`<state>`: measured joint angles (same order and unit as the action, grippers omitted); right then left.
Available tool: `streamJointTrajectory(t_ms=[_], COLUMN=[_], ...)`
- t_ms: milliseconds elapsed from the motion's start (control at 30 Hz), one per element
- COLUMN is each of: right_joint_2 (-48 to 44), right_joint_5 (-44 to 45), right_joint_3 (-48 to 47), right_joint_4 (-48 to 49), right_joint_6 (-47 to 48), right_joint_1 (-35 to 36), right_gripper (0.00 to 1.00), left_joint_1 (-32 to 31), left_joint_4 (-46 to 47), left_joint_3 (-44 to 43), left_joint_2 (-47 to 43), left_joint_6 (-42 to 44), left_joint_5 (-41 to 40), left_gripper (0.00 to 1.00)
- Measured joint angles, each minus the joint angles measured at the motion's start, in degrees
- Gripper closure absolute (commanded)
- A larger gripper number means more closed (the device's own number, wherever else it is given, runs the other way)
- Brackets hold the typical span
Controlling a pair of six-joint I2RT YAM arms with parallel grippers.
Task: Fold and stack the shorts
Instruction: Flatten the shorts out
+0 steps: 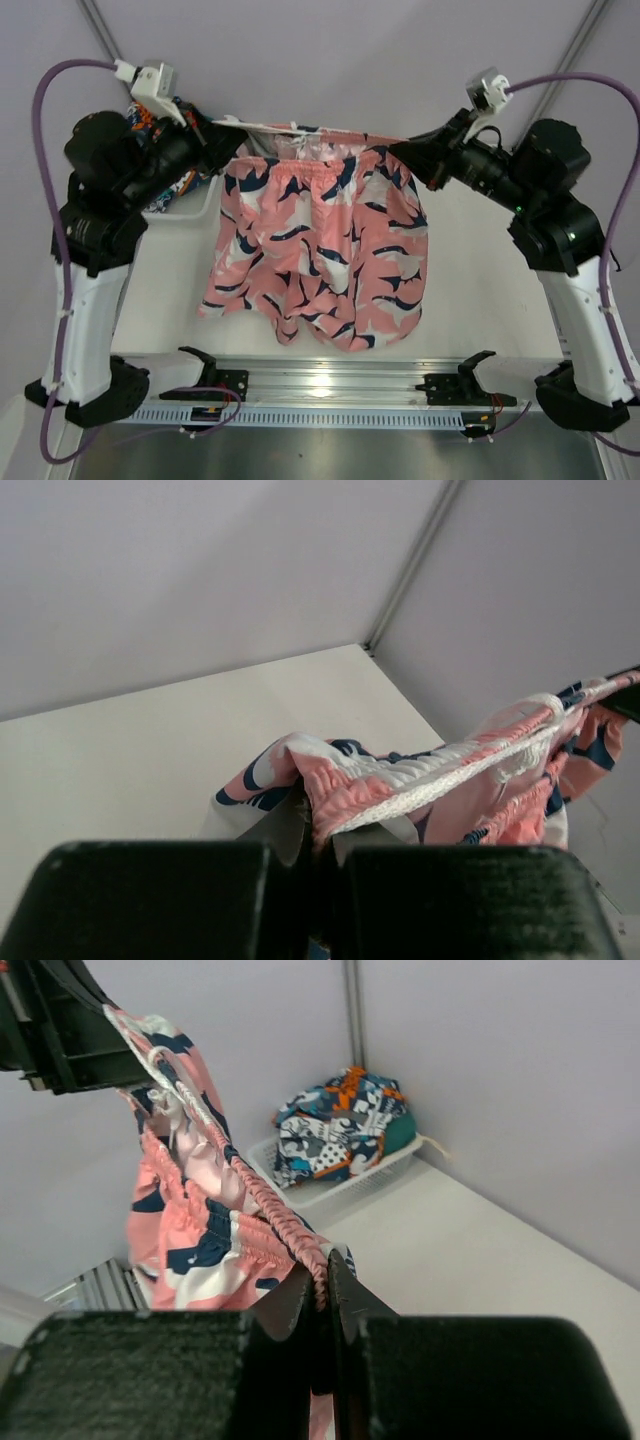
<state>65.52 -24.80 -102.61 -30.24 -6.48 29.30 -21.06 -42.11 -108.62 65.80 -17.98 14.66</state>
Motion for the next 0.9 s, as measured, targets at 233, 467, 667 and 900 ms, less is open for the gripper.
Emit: streamJointTrajectory(t_ms=[233,467,667,900], right_joint_2=[17.64,48.17,73.64,56.11], right_joint_5=[-0.07,7.56,20.37,23.47], right_joint_3=[-7.41,-21.31,-45.33,-11.56], right_joint_4=[-2.71,-2.56,-4.55,2.01], right_joint_6=[-1.18,-5.62,-10.10,-11.80], right_joint_1=[-8.70,-14.01,-18.56,-20.37], right_gripper=[1.00,0.12,0.04,0.21], left_joint_1=[2.10,6.56,13.73,15.91], left_joint_4=[-2.69,-8.83,-7.78,-3.56], left_joint_3=[-9.66,-33.53,-30.91,-12.90], left_joint_2=[19.85,58.25,71.01,54.25], left_joint_6=[-0.28,-4.48,-10.19,-10.27], left_joint_5=[-4.70,-6.82,-9.22,-12.79], left_gripper=[1.00,0.01,0.01,0.01])
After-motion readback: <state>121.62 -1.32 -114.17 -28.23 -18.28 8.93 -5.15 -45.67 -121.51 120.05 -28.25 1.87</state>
